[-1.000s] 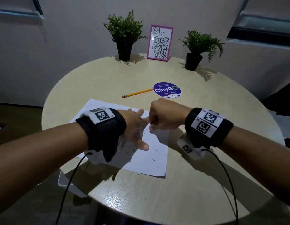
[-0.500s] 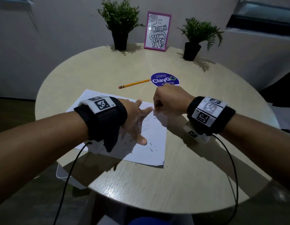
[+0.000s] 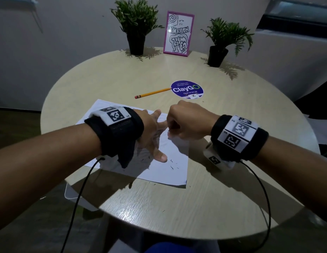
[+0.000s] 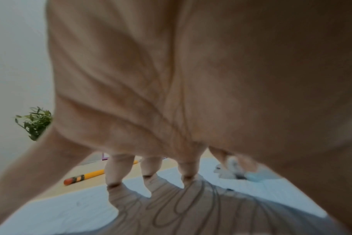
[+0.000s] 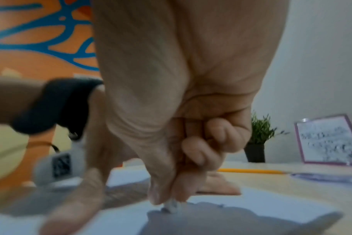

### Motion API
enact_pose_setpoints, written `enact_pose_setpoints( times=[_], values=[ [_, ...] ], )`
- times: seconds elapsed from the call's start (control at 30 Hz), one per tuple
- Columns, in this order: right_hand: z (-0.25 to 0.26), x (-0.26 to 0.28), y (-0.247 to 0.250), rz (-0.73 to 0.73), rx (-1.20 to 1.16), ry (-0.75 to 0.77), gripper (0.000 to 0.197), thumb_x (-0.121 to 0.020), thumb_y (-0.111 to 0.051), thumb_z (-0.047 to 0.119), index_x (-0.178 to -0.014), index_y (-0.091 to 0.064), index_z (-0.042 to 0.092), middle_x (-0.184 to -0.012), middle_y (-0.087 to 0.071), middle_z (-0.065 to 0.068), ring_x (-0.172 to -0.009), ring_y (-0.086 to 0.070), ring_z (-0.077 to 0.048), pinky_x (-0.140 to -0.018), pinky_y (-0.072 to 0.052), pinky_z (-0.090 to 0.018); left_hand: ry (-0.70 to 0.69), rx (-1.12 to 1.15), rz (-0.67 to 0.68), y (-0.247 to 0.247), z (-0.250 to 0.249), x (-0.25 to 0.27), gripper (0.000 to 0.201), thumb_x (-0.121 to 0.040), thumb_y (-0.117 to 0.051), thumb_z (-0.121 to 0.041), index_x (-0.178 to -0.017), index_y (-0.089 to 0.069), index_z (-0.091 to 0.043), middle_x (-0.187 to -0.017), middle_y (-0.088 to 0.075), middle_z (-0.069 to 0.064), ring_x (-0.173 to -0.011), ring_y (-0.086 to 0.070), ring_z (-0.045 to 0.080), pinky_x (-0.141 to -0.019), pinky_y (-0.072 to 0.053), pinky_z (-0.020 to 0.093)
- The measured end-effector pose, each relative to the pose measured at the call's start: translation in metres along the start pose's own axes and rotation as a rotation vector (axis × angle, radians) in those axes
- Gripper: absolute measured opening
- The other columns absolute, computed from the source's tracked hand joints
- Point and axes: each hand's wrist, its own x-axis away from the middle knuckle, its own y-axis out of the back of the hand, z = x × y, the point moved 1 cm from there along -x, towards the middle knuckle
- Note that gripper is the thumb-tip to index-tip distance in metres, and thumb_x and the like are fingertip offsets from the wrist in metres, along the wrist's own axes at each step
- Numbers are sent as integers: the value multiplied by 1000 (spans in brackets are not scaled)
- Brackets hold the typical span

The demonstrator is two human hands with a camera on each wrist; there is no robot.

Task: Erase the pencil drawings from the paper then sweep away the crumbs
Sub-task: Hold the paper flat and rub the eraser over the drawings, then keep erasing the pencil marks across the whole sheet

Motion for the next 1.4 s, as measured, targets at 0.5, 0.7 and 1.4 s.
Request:
enact_pose_setpoints(
  times=[0.5,0.7,1.4],
  values=[
    [-3,3,-2,20,-148,15,30,-80,-79,45,-76,-76,15,-64,-58,12,-60,-47,1,-60,-50,-32,-20,49,-30,-5,4,-2,121,-68,-58,-84,-153,19,-43,-163,22,11,-150,4,45,-113,-24,62],
    [-27,14,5,45,-93,-122,68,-48,-84,75,-90,-67,24,-84,-64,13,-78,-60,-10,-64,-49,-30,-36,79,-19,-10,11,0,139,-48,-49,-94,-151,26,-39,-163,26,5,-150,10,42,-116,-19,64],
    [-7,9,8,345,1,-157,45,-68,-90,39,-69,-49,22,-79,-60,4,-81,-60,-22,-78,-54,-35,-415,416,-460,5,18,-15,17,-73,-87,-21,-81,-72,-16,-74,-72,-8,-72,-68,6,-72,-56,30]
  ],
)
